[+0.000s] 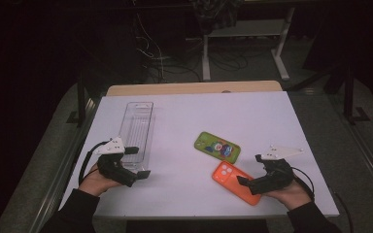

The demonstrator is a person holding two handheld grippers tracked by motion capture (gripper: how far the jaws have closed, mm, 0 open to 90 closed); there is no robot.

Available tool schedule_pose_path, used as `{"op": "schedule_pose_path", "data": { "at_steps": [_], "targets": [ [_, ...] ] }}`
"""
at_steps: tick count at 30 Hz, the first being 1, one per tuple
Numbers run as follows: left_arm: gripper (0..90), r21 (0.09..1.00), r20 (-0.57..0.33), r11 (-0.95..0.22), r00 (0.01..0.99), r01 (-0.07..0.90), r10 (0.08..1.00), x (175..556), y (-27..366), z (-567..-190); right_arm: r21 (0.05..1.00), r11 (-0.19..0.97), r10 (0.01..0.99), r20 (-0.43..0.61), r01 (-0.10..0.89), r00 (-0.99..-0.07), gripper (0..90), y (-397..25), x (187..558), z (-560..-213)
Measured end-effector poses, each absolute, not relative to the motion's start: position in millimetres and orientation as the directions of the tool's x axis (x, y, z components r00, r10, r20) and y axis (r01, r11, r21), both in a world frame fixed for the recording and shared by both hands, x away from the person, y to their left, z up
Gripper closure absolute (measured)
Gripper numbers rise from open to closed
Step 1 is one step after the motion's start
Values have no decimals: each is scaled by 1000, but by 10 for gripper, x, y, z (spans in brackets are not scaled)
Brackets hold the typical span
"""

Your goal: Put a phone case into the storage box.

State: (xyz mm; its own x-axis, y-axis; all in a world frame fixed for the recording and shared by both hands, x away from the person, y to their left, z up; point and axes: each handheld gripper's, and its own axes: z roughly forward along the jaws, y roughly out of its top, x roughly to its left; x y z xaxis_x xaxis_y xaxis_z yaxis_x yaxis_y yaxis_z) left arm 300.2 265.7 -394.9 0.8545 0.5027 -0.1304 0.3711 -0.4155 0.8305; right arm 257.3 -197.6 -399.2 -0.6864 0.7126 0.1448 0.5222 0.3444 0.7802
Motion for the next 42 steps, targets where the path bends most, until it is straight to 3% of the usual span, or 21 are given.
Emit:
{"op": "schedule_pose_path", "data": {
  "at_steps": [42],
  "targets": [
    [0, 831, -122, -421, 858, 363, 498, 2998, 2648, -3950, 631, 511, 686, 109, 583, -719, 26, -1761, 2670, -4360]
  ]
}}
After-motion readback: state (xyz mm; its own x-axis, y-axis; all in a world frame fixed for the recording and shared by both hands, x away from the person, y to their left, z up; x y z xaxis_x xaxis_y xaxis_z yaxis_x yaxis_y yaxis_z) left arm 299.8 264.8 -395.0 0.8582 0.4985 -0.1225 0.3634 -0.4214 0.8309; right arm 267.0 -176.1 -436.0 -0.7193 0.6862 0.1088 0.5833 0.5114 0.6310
